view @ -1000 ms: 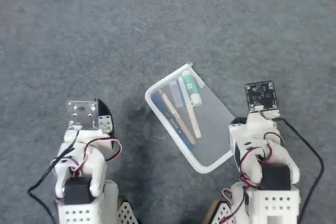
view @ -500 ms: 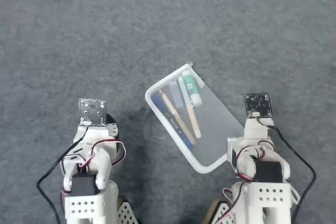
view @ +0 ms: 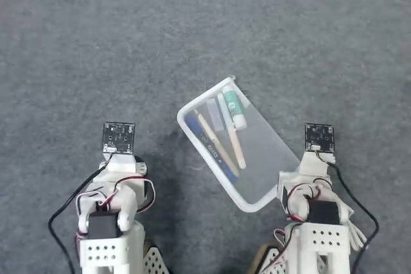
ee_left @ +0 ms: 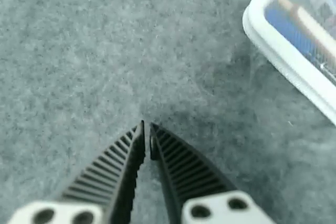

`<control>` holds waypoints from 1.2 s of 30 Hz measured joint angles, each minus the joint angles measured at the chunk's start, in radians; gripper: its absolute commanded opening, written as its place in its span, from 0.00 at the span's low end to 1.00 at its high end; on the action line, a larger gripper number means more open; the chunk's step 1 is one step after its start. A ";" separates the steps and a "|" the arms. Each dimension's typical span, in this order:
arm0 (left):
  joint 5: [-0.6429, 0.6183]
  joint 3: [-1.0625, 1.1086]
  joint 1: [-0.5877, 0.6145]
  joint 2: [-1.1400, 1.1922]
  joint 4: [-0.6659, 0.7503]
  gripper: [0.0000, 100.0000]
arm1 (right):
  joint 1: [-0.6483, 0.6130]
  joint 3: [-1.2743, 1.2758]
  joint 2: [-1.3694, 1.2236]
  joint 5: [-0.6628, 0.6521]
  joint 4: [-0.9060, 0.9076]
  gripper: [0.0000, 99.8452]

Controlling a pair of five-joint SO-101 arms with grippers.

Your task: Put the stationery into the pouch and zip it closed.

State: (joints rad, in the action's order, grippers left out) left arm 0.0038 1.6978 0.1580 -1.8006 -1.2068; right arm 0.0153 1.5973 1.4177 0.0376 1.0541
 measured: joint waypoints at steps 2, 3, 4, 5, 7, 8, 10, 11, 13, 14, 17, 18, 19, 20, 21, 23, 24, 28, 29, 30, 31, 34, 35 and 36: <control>0.000 0.000 0.000 0.000 -0.017 0.01 | 0.000 0.000 0.000 0.000 0.000 0.01; 0.000 0.000 0.000 0.000 -0.029 0.01 | 0.000 0.000 0.000 0.000 0.000 0.01; 0.000 0.000 0.000 0.000 -0.038 0.01 | 0.000 0.000 0.000 0.000 0.000 0.01; 0.000 0.000 0.000 0.000 -0.044 0.01 | 0.000 0.000 0.000 0.000 0.000 0.01; 0.000 0.000 0.000 0.000 -0.048 0.01 | 0.000 0.000 0.000 0.000 0.000 0.01; 0.000 0.000 0.000 0.000 -0.048 0.01 | 0.000 0.000 0.000 0.000 0.000 0.01; 0.000 0.000 0.000 0.000 -0.048 0.01 | 0.000 0.000 0.000 0.000 0.000 0.01; 0.000 0.000 0.000 0.000 -0.048 0.01 | 0.000 0.000 0.000 0.000 0.000 0.01; 0.000 0.000 0.000 0.000 -0.048 0.01 | 0.000 0.000 0.000 0.000 0.000 0.01; 0.000 0.000 0.000 0.000 -0.048 0.01 | 0.000 0.000 0.000 0.000 0.000 0.01; 0.000 0.000 0.000 0.000 -0.048 0.01 | 0.000 0.000 0.000 0.000 0.000 0.01; 0.000 0.000 0.000 0.000 -0.048 0.01 | 0.000 0.000 0.000 0.000 0.000 0.01; 0.000 0.000 0.000 0.000 -0.048 0.01 | 0.000 0.000 0.000 0.000 0.000 0.01; 0.000 0.000 0.000 0.000 -0.048 0.01 | 0.000 0.000 0.000 0.000 0.000 0.01; 0.000 0.000 0.000 0.000 -0.048 0.01 | 0.000 0.000 0.000 0.000 0.000 0.01; 0.000 0.000 0.000 0.000 -0.048 0.01 | 0.000 0.000 0.000 0.000 0.000 0.01; 0.000 0.000 0.000 0.000 -0.048 0.01 | 0.000 0.000 0.000 0.000 0.000 0.01; 0.000 0.000 0.000 0.000 -0.048 0.01 | 0.000 0.000 0.000 0.000 0.000 0.01; 0.000 0.000 0.000 0.000 -0.048 0.01 | 0.000 0.000 0.000 0.000 0.000 0.01; 0.000 0.000 0.000 0.000 -0.048 0.01 | 0.000 0.000 0.000 0.000 0.000 0.01; 0.000 0.000 0.000 0.000 -0.048 0.01 | 0.000 0.000 0.000 0.000 0.000 0.01; 0.000 0.000 0.000 0.000 -0.048 0.01 | 0.000 0.000 0.000 0.000 0.000 0.01; 0.000 0.000 0.000 0.000 -0.048 0.01 | 0.000 0.000 0.000 0.000 0.000 0.01; 0.000 0.000 0.000 0.000 -0.048 0.01 | 0.000 0.000 0.000 0.000 0.000 0.01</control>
State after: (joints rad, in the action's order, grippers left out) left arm 0.0038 1.6978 0.1580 -1.8006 -1.2543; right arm 0.0153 1.5973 1.4177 0.0376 1.0541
